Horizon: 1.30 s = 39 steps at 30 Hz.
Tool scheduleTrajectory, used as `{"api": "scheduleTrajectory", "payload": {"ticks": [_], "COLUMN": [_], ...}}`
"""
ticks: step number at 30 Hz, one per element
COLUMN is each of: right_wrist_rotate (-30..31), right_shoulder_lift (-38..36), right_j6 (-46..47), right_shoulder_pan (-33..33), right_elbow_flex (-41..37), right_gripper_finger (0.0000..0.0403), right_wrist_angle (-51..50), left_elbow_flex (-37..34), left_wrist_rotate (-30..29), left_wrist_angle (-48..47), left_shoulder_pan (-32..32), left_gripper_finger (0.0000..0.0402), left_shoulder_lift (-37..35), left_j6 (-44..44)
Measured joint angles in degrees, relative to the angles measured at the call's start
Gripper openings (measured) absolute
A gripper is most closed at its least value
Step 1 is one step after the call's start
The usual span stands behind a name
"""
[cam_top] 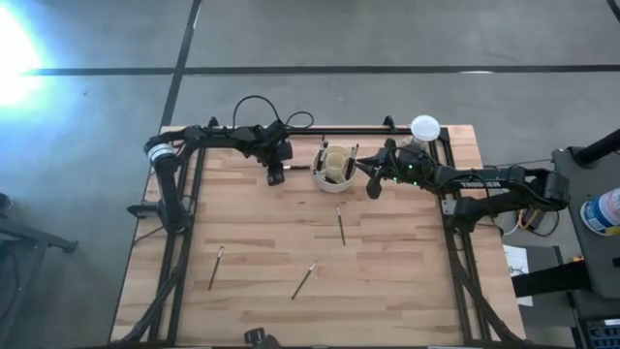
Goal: Put items in baskets/containers
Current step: Put the black silver highlighter brush into the pen organizer
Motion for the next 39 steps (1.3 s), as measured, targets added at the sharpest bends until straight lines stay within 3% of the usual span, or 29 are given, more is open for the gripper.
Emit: {"api": "scheduleTrajectory", "payload": {"ticks": [6,13,22,31,39], "right_wrist_rotate": [0.0,-0.8,-2.5,0.3,0.3], "right_shoulder_lift": [0.0,0.0,0.1,2.8,14.5], "right_j6": [0.1,0.3,-1.6,-4.6,-9.0], "right_shoulder_pan": [0.0,0.0,4.6,12.0,17.0], "right_elbow_flex": [0.0,0.0,2.0,6.4,17.9], "right_gripper_finger": [0.0059,0.0059,0.0063,0.0112,0.0169], "right_wrist_angle": [0.0,0.0,-0.3,-1.0,-8.4], "left_elbow_flex": [-0.3,-0.9,-3.9,-6.7,-7.8], "left_wrist_rotate": [-0.2,2.6,14.9,24.8,32.3], "left_wrist_angle": [-5.7,-12.9,-13.5,-12.5,-6.3], "left_shoulder_pan": [-0.1,-0.1,-0.7,-4.1,-10.1], "left_gripper_finger": [0.0027,0.0026,0.0026,0.0025,0.0025], "left_shoulder_lift": [-0.3,-5.6,-15.7,-20.6,-20.9], "left_j6": [0.0,-1.3,-10.1,-24.1,-35.7]}}
